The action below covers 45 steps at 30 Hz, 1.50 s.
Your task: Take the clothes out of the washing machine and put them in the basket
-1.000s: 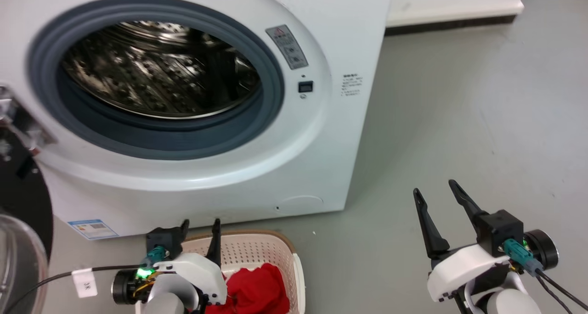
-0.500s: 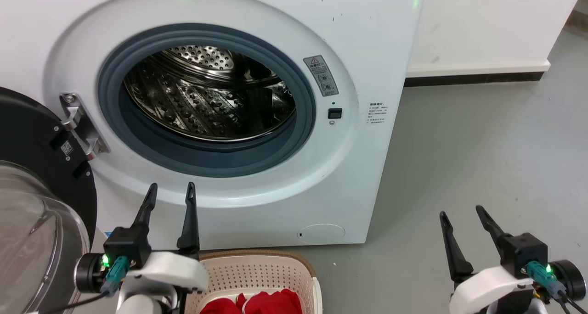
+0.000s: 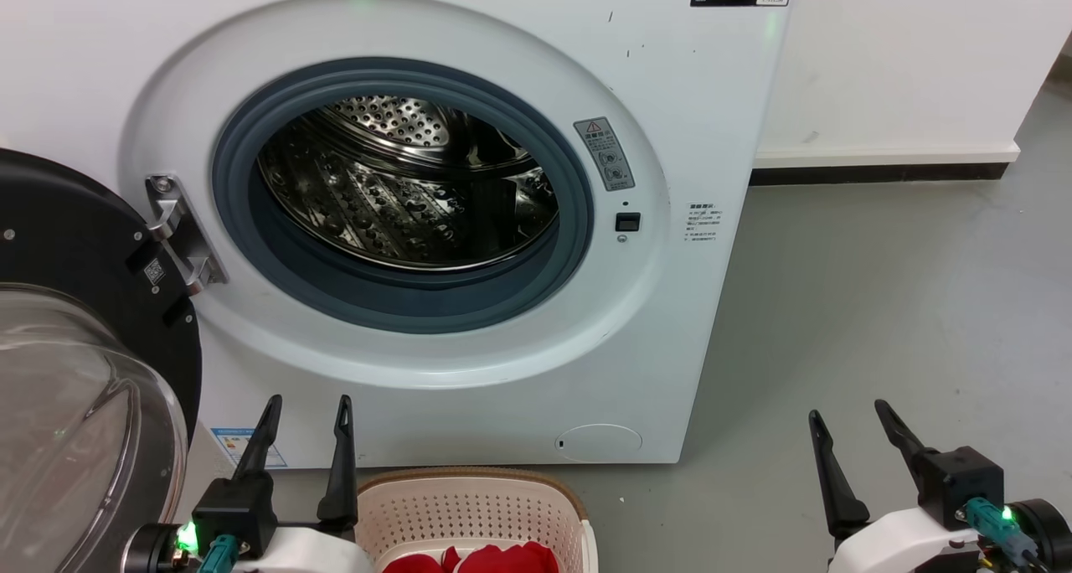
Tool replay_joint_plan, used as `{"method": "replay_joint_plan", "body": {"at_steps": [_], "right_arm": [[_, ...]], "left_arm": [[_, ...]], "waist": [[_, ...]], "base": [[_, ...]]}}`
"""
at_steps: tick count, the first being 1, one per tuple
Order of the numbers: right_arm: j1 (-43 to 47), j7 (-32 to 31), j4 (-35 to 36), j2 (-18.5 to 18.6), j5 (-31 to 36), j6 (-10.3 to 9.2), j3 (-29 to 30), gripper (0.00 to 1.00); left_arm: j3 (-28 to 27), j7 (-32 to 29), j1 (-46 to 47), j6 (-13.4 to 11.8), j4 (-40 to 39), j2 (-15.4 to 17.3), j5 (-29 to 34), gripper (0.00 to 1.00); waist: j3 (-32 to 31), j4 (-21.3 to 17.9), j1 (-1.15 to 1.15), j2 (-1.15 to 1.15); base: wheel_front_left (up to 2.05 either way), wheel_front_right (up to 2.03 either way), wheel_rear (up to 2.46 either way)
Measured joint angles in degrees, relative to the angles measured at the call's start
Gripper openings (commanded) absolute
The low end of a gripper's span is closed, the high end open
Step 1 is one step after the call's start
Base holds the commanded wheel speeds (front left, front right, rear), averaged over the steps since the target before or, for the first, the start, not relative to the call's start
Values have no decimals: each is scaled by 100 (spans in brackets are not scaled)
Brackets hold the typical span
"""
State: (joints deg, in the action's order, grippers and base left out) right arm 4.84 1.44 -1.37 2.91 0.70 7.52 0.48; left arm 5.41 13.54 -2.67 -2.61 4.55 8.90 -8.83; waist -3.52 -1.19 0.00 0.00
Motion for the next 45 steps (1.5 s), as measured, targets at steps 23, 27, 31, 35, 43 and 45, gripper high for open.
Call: {"method": "replay_joint_plan", "body": {"at_steps": [23, 27, 31, 35, 43, 45], "right_arm": [[-2, -13, 30, 0, -3, 0, -132, 100], [-3, -3, 16, 0, -4, -1, -140, 0], [48, -7, -164, -1, -65, 1, -144, 0], [60, -33, -244, 0, -682, 1, -127, 0], [-18, -103, -355, 12, -1673, 1, -85, 0], [-24, -126, -394, 15, -1904, 1, -70, 0]], "left_arm": [[44, -126, -25, -66, -67, 70, -153, 100], [73, -129, -25, -65, -65, 76, -199, 0], [97, -151, -119, -59, 124, 2, -256, 0], [-9, -303, -116, 7, 218, -30, -788, 0], [-119, -481, -47, 113, 283, -77, -1623, 0], [-157, -527, -31, 138, 301, -97, -1823, 0]], "waist": [[36, 22, 0, 0], [31, 20, 0, 0], [32, 20, 0, 0], [46, 24, 0, 0], [68, 30, 0, 0], [74, 32, 0, 0]], "base": [[0, 0, 0], [0, 0, 0], [0, 0, 0], [0, 0, 0], [0, 0, 0], [0, 0, 0]]}}
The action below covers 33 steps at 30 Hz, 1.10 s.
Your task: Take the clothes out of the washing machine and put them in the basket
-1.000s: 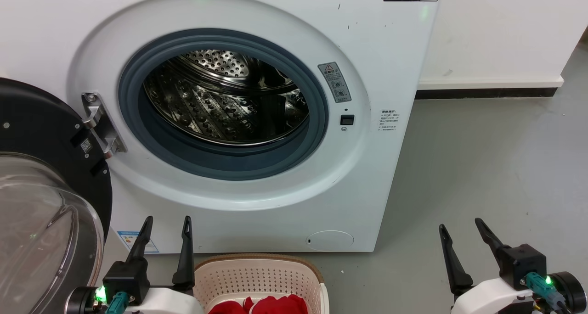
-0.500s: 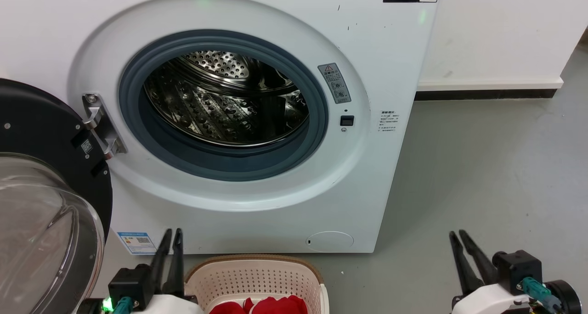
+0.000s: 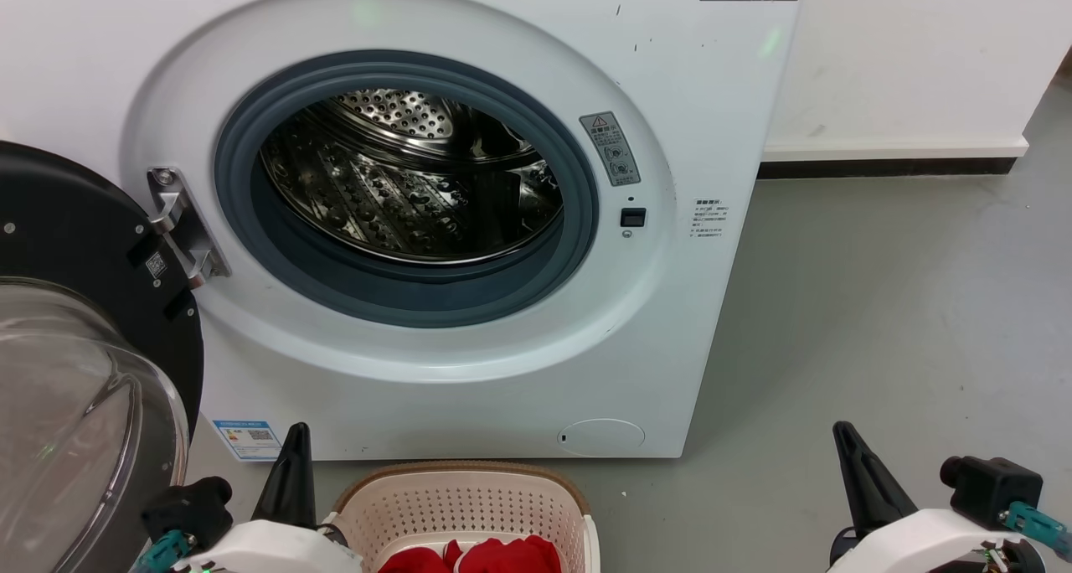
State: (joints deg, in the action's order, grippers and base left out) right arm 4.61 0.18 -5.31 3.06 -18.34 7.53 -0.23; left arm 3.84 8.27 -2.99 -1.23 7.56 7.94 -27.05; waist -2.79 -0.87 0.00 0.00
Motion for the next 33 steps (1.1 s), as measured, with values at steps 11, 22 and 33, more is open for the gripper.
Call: {"method": "replay_joint_plan", "body": {"at_steps": [11, 22, 33], "right_arm": [[-141, -74, -125, 19, -1170, -1, 79, 0], [-311, -134, -243, 29, -2195, -1, 142, 0], [-449, -221, -354, 35, -3096, -2, 205, 0]], "left_arm": [[-148, -216, 124, 125, 97, -96, -1009, 0], [-282, -419, 242, 242, 182, -146, -1891, 0], [-421, -608, 354, 357, 266, -213, -2686, 0]], "waist": [[30, 9, 0, 0], [59, 17, 0, 0], [89, 26, 0, 0]], "base": [[0, 0, 0], [0, 0, 0], [0, 0, 0]]}}
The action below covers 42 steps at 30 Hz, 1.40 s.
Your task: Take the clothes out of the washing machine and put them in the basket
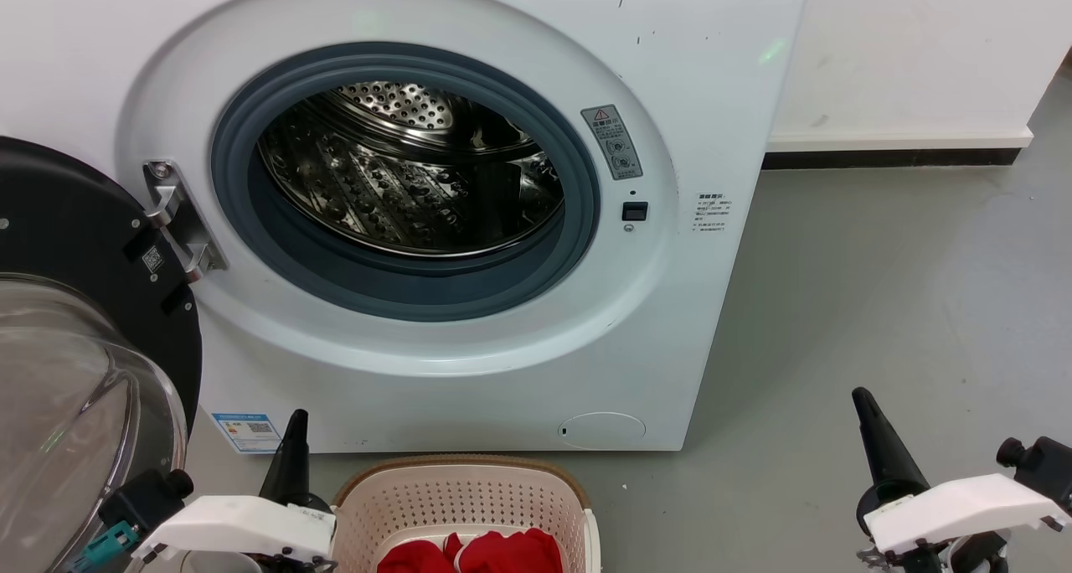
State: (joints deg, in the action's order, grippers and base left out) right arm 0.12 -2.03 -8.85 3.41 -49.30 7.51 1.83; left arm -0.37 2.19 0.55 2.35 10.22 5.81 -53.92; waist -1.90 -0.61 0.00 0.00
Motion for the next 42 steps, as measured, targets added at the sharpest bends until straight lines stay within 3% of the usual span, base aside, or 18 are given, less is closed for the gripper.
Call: {"method": "replay_joint_plan", "body": {"at_steps": [15, 42], "right_arm": [[-138, -99, -138, 4, -1230, 0, 103, 0], [-361, -237, -323, 4, -2810, -1, 246, 0]], "left_arm": [[-175, -238, 137, 134, 107, -85, -1068, 0], [-397, -558, 341, 322, 248, -194, -2466, 0]], "waist": [[46, 13, 0, 0], [118, 34, 0, 0]], "base": [[0, 0, 0], [0, 0, 0]]}}
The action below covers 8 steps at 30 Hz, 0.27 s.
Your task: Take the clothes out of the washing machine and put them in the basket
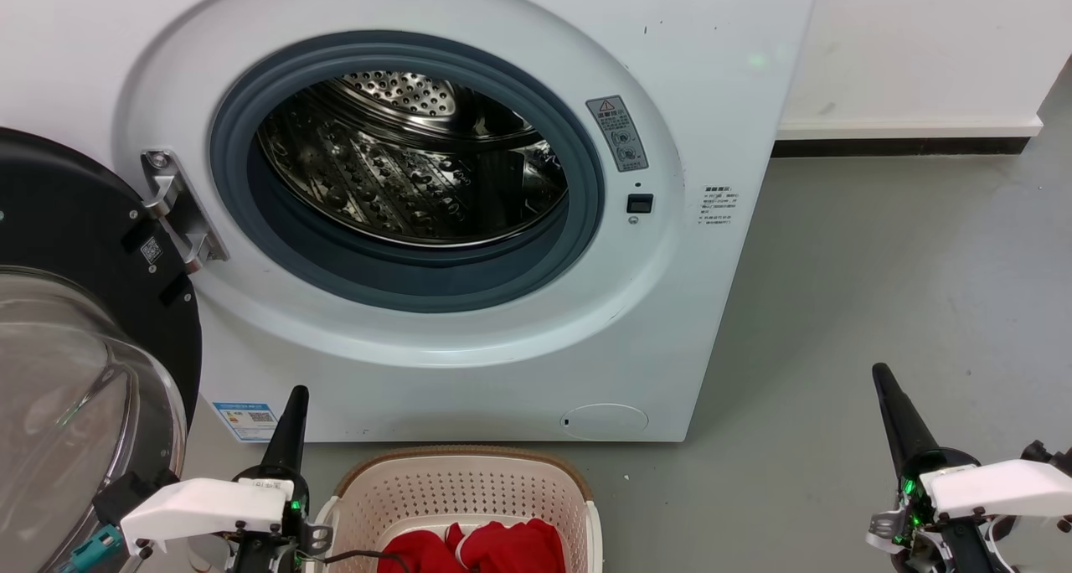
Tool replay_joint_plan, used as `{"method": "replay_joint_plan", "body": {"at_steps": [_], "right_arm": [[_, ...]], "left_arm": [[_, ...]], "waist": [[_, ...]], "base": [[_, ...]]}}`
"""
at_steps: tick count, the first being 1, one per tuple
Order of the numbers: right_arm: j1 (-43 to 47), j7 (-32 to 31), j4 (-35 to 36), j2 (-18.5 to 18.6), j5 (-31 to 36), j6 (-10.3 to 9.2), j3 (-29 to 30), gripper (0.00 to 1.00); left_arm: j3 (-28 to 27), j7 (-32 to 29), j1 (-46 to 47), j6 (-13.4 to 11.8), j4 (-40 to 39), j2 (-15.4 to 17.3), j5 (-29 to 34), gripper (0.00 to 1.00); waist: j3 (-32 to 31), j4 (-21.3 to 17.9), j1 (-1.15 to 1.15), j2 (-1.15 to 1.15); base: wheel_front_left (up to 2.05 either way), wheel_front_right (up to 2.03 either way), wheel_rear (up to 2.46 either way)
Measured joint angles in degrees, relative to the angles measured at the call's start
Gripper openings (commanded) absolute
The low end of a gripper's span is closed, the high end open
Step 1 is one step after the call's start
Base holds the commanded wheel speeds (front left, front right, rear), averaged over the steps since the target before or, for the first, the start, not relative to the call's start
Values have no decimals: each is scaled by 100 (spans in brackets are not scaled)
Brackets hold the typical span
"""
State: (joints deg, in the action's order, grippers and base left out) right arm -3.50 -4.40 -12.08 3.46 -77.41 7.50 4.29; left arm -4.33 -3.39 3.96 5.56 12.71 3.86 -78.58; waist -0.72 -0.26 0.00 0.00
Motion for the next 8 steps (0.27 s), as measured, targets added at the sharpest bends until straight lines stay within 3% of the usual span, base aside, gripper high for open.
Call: {"method": "replay_joint_plan", "body": {"at_steps": [8], "right_arm": [[-56, -29, -58, 0, -401, 0, 38, 0]], "left_arm": [[-58, -82, 51, 51, 35, -30, -359, 0]], "waist": [[21, 6, 0, 0]], "base": [[0, 0, 0]]}}
